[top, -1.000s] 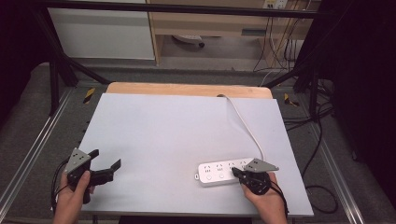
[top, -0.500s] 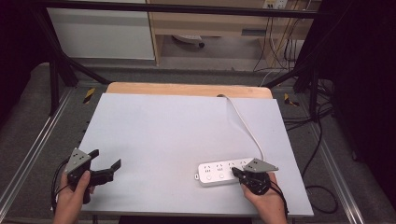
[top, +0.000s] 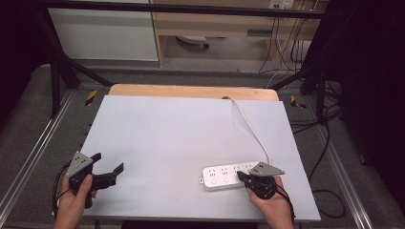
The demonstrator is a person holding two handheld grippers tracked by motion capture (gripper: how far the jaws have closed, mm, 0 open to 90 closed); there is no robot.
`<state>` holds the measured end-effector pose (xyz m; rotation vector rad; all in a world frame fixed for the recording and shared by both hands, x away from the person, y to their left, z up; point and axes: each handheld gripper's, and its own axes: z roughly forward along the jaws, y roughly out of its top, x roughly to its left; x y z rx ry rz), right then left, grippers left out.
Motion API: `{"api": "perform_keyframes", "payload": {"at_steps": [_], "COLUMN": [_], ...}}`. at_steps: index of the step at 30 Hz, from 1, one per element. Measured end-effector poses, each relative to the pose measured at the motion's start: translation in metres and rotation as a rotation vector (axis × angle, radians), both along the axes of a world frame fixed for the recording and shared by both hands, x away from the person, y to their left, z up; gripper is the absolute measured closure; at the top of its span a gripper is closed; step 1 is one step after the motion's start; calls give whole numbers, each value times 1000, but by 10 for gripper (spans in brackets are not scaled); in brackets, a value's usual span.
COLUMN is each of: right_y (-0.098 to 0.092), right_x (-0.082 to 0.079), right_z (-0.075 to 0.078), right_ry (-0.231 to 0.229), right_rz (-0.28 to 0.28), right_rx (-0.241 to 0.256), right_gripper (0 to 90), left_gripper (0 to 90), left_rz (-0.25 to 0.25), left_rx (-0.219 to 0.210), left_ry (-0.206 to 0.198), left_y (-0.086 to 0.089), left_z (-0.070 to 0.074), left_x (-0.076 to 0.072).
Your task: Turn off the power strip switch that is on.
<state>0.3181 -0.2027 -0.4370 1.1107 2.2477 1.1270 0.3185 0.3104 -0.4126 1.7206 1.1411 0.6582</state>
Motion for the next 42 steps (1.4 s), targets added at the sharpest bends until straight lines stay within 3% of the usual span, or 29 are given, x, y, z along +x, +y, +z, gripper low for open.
{"api": "perform_keyframes", "payload": {"at_steps": [42], "right_y": [1], "right_x": [0], "right_z": [0], "right_ry": [1], "right_rz": [-1], "right_rx": [-8], "right_gripper": [900], "left_gripper": [57], "left_rz": [2], "left_rx": [0], "left_ry": [6], "left_y": [0], "left_z": [-1], "left_x": [0]}}
